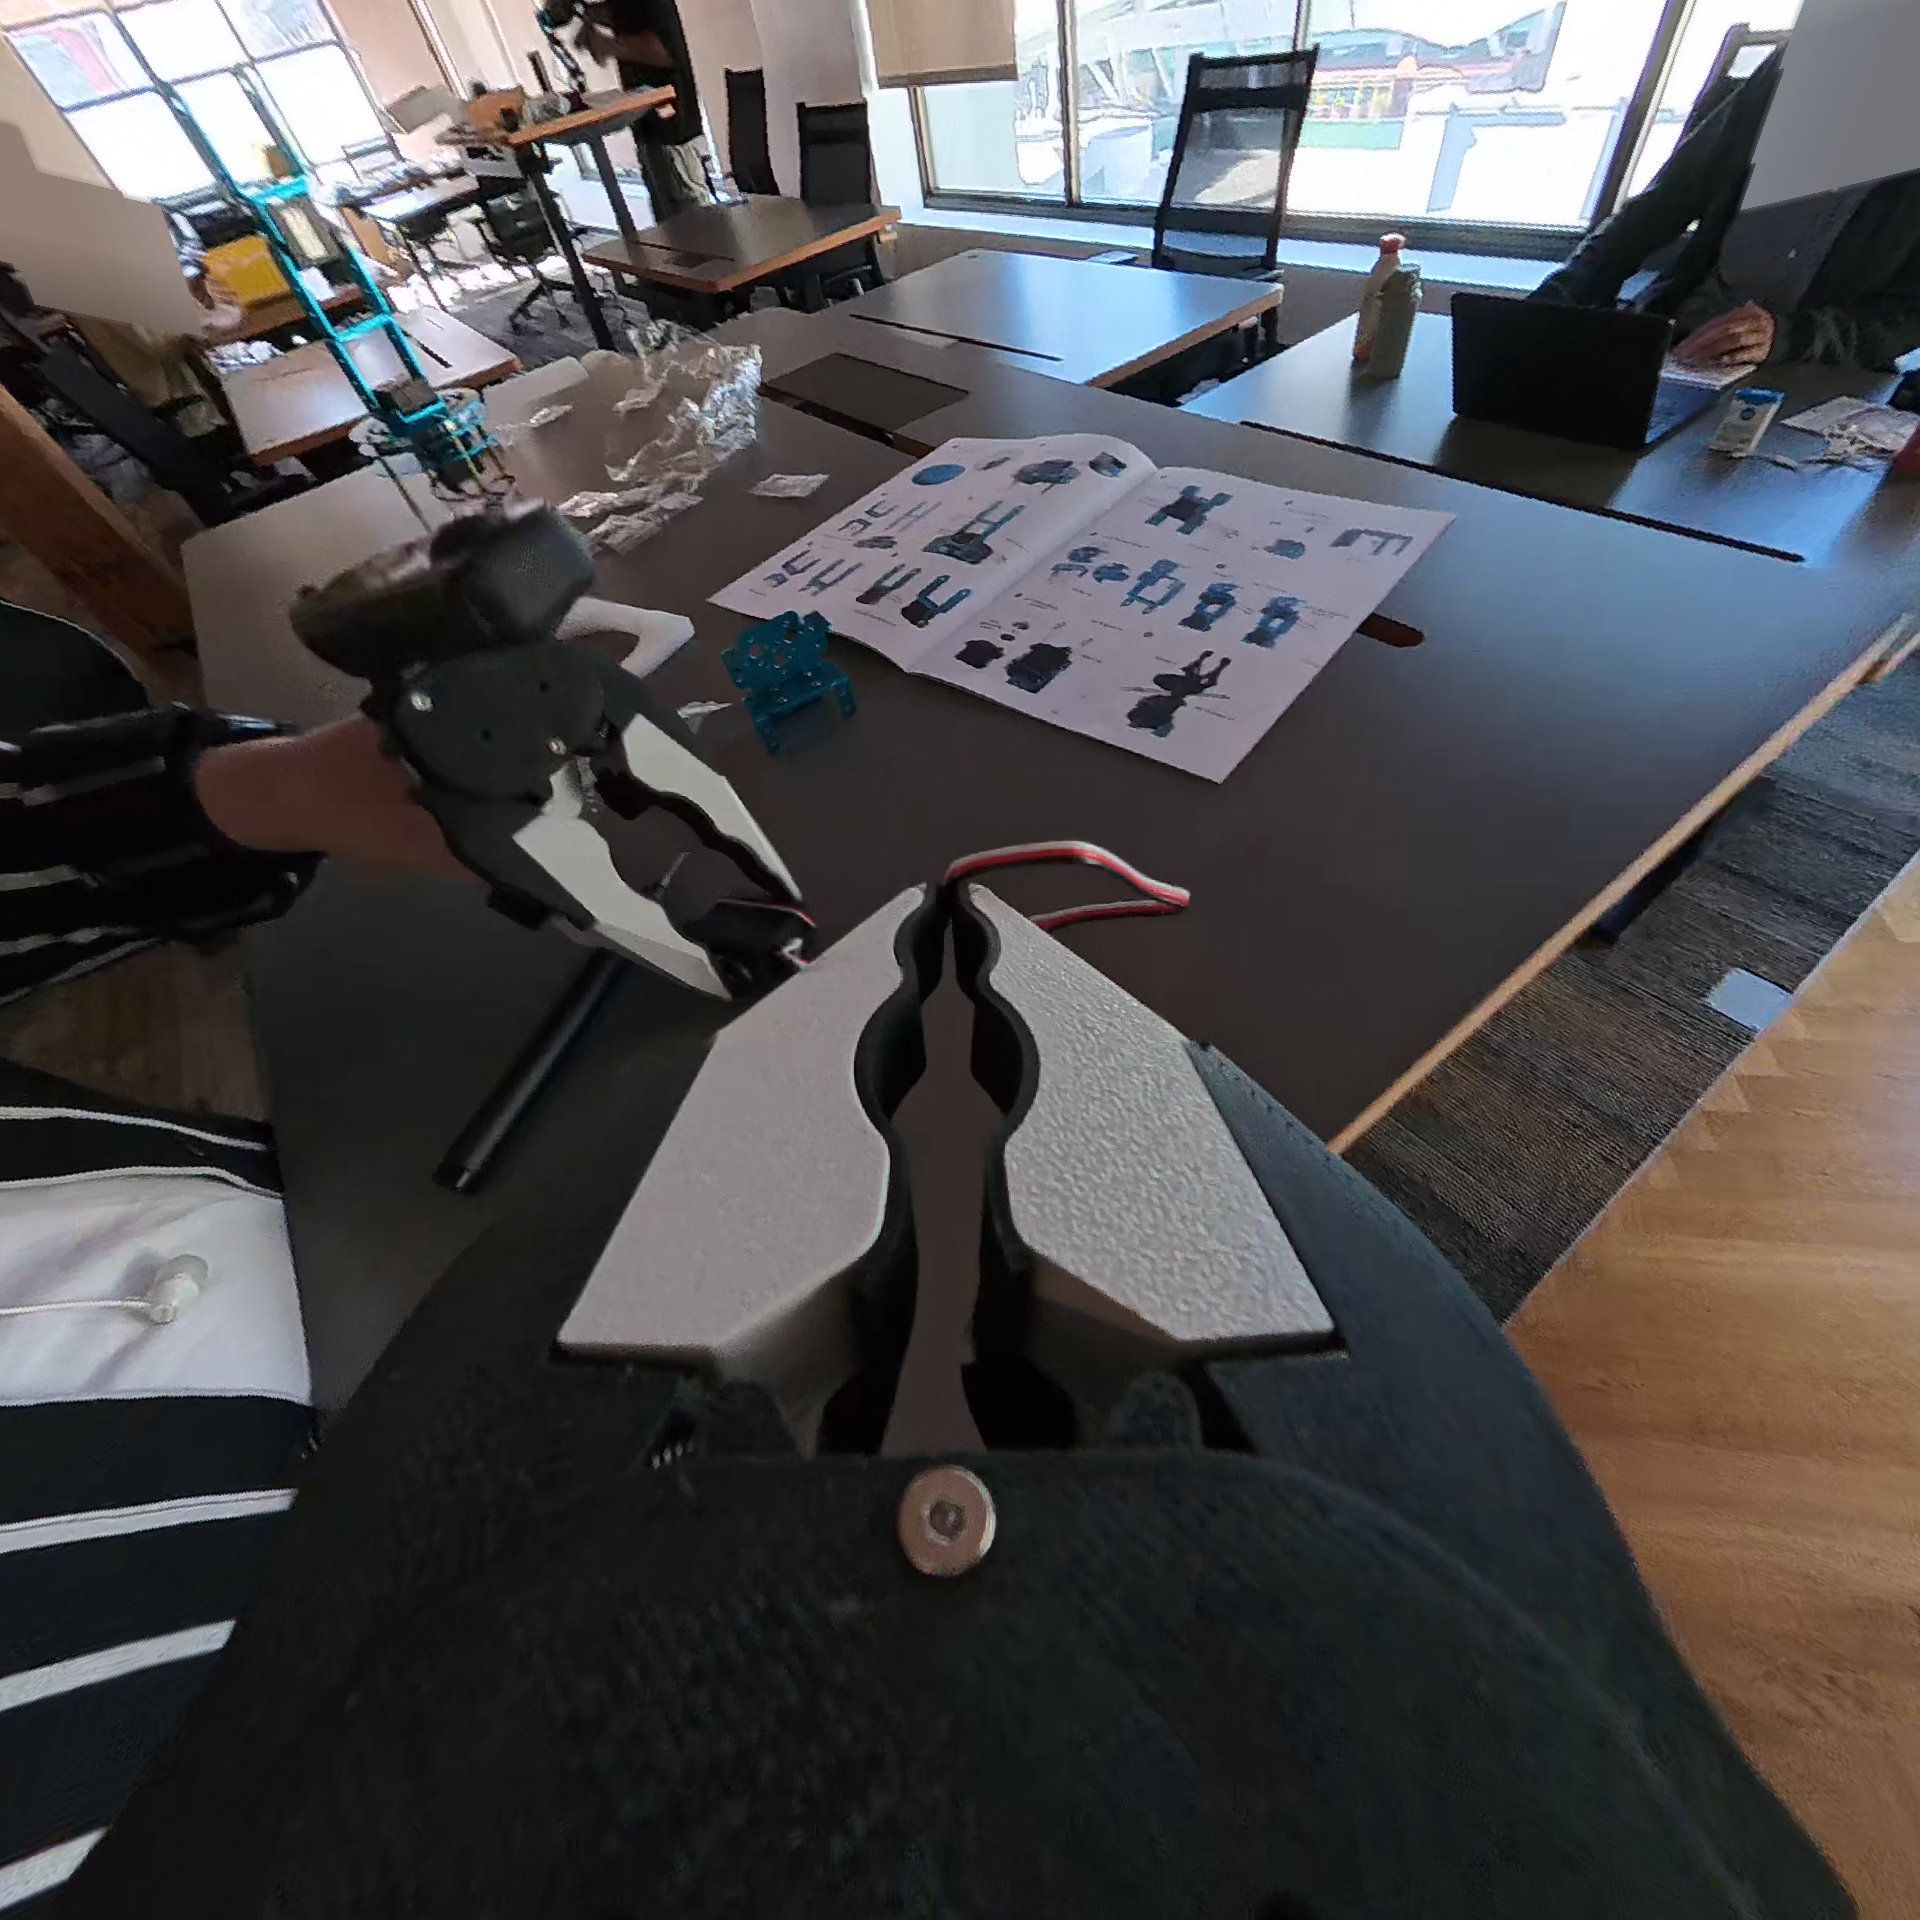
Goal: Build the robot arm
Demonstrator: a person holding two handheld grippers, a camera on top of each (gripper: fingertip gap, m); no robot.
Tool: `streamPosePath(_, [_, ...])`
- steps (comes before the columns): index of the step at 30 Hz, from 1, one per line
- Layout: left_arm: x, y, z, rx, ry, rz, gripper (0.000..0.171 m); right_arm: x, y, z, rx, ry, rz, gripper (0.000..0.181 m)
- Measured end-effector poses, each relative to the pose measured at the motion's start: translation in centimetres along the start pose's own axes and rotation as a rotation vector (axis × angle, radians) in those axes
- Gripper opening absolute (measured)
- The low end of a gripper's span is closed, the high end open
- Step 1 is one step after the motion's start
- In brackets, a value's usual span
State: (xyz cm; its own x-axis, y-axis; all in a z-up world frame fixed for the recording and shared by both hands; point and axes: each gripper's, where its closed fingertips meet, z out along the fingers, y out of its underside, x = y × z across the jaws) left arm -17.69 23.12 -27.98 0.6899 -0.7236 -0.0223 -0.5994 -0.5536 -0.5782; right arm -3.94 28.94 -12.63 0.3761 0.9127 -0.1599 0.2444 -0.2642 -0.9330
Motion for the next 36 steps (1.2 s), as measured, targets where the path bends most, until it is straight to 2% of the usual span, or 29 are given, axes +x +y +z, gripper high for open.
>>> streamPosePath(6, [2.6, -1.9, -0.8, 0.038, 0.483, -0.509, 0.052, 1.1, 2.2, -2.8, -0.048, 0.080, 0.015, 0.000])
streamPosePath(9, [2.6, -2.3, -0.4, 0.066, 0.555, -0.638, 0.052, -0.1, 2.8, -5.1, -0.026, 0.074, 0.033, 0.000])
streamPosePath(13, [2.2, -3.0, 0.2, 0.113, 0.613, -0.799, 0.051, -3.9, 2.5, -7.7, 0.043, -0.020, 0.033, 0.000])
streamPosePath(16, [2.1, -3.3, 0.2, 0.137, 0.646, -0.838, 0.053, -6.3, 1.5, -8.9, 0.089, -0.069, 0.030, 0.000])
streamPosePath(18, [1.9, -3.4, -0.2, 0.136, 0.622, -0.816, 0.063, -7.3, 1.0, -9.1, 0.085, -0.070, 0.016, 0.000])
streamPosePath(20, [1.4, -3.6, -1.1, 0.131, 0.532, -0.721, 0.063, -8.0, 0.7, -8.8, 0.073, -0.070, -0.001, 0.000])
streamPosePath(22, [0.0, -4.2, -2.5, 0.128, 0.355, -0.559, 0.062, -9.2, 0.2, -8.1, 0.073, -0.100, -0.004, 0.000])
streamPosePath(25, [-4.2, -4.6, -5.1, 0.082, -0.074, -0.210, 0.059, -10.4, 0.1, -6.4, 0.061, -0.127, 0.011, 0.000])
streamPosePath(27, [-7.3, -4.9, -7.6, 0.034, -0.380, 0.029, 0.044, -11.9, -0.2, -5.2, 0.063, -0.160, 0.029, 0.000])
streamPosePath(29, [-9.5, -5.5, -10.0, 0.004, -0.627, 0.219, 0.047, -13.6, -0.3, -4.0, 0.050, -0.188, 0.029, 0.000])
streamPosePath(32, [-10.8, -5.0, -11.3, -0.087, -0.756, 0.335, 0.062, -15.8, -0.5, -2.5, 0.025, -0.183, -0.011, 0.000])
streamPosePath(34, [-11.2, -4.3, -11.5, -0.127, -0.774, 0.375, 0.064, -17.2, -1.1, -1.7, 0.030, -0.174, -0.026, 0.000])
streamPosePath(36, [-11.0, -3.5, -11.5, -0.121, -0.734, 0.376, 0.060, -18.0, -2.1, -1.3, 0.047, -0.143, -0.042, 0.000])
